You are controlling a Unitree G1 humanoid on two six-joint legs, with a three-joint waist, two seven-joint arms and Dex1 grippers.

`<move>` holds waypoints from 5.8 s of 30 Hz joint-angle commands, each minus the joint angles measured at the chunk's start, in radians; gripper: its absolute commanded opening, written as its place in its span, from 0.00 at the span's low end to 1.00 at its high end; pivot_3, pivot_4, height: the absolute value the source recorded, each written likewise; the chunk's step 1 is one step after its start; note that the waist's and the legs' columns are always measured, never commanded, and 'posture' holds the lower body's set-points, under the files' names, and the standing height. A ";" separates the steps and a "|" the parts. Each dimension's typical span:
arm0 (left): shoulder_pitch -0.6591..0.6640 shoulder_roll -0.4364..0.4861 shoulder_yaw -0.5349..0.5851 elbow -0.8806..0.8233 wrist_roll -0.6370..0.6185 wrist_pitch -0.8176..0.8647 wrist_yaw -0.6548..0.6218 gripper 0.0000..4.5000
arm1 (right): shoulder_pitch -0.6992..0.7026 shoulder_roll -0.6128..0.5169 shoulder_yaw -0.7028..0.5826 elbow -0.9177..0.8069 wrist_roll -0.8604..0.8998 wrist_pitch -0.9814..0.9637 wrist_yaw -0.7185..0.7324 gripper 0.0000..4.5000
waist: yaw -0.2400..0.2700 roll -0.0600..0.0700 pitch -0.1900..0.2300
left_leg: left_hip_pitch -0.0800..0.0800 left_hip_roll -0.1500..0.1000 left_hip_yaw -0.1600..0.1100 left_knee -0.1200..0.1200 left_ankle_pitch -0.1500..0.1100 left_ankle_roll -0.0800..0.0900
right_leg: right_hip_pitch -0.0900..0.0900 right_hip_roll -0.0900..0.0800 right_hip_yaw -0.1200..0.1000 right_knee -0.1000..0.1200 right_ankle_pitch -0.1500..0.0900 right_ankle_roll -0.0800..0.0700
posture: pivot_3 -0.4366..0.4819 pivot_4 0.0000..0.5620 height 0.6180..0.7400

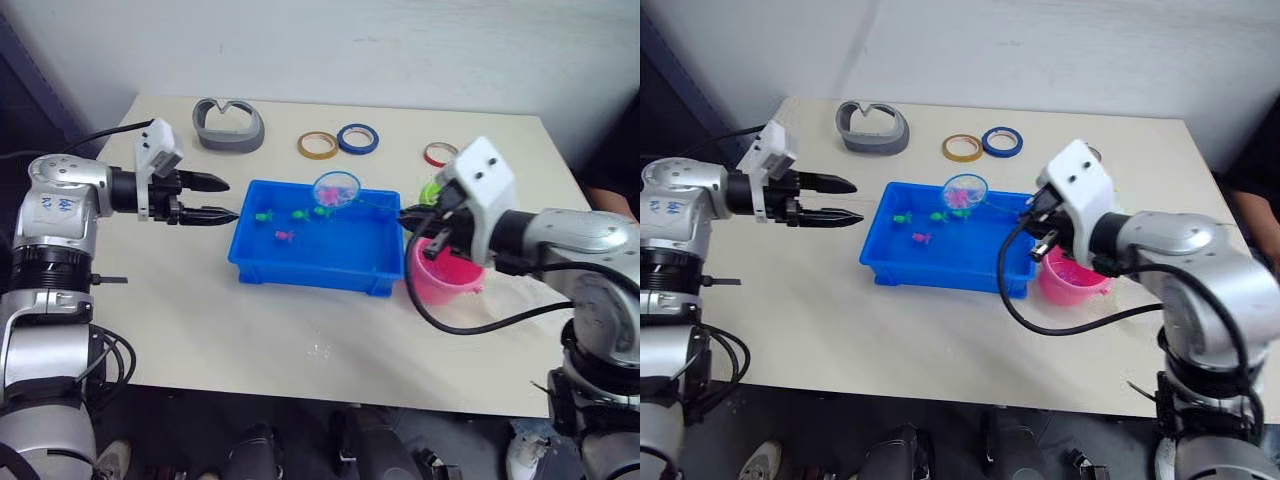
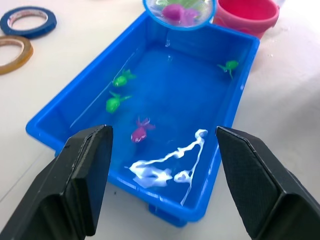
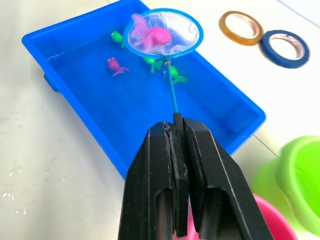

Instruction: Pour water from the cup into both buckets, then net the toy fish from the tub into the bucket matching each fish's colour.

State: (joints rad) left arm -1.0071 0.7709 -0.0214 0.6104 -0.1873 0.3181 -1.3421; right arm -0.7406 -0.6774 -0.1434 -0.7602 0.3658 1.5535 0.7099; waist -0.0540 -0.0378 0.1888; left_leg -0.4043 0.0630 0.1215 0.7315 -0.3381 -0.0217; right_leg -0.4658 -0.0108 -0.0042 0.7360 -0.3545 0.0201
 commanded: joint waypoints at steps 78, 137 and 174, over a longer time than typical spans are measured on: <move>-0.263 -0.135 -0.044 0.446 0.121 -0.311 -0.068 0.80 | 0.686 -0.429 -0.406 -0.238 -0.416 -0.727 0.333 0.00 | -0.001 0.000 0.000 | 0.004 0.000 0.000 0.003 0.001 -0.002 | 0.003 0.002 0.001 0.002 0.001 0.001 | 0.48 0.27 0.61; 0.312 0.286 0.167 -0.249 -0.021 0.130 0.134 0.80 | -0.116 0.447 0.575 0.754 -0.431 -0.716 -0.197 0.00 | -0.008 -0.001 -0.001 | 0.000 0.000 0.000 0.004 0.001 0.000 | 0.000 0.000 0.000 0.004 0.001 0.000 | 0.48 0.27 0.61; 0.226 0.239 0.149 -0.205 -0.052 0.114 0.146 0.80 | -0.074 0.426 0.399 0.583 -0.288 -0.569 -0.159 0.00 | -0.027 -0.001 -0.001 | 0.000 0.001 0.000 0.003 0.001 0.000 | -0.001 0.000 0.000 0.004 0.001 0.000 | 0.48 0.27 0.61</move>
State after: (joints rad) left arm -0.7514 1.0119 0.1150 0.4131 -0.2099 0.4362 -1.1864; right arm -0.8127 -0.2315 0.2991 -0.1096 0.0562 0.9698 0.5379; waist -0.0812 -0.0385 0.1881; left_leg -0.4050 0.0635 0.1212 0.7344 -0.3376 -0.0217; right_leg -0.4668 -0.0113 -0.0044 0.7399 -0.3536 0.0200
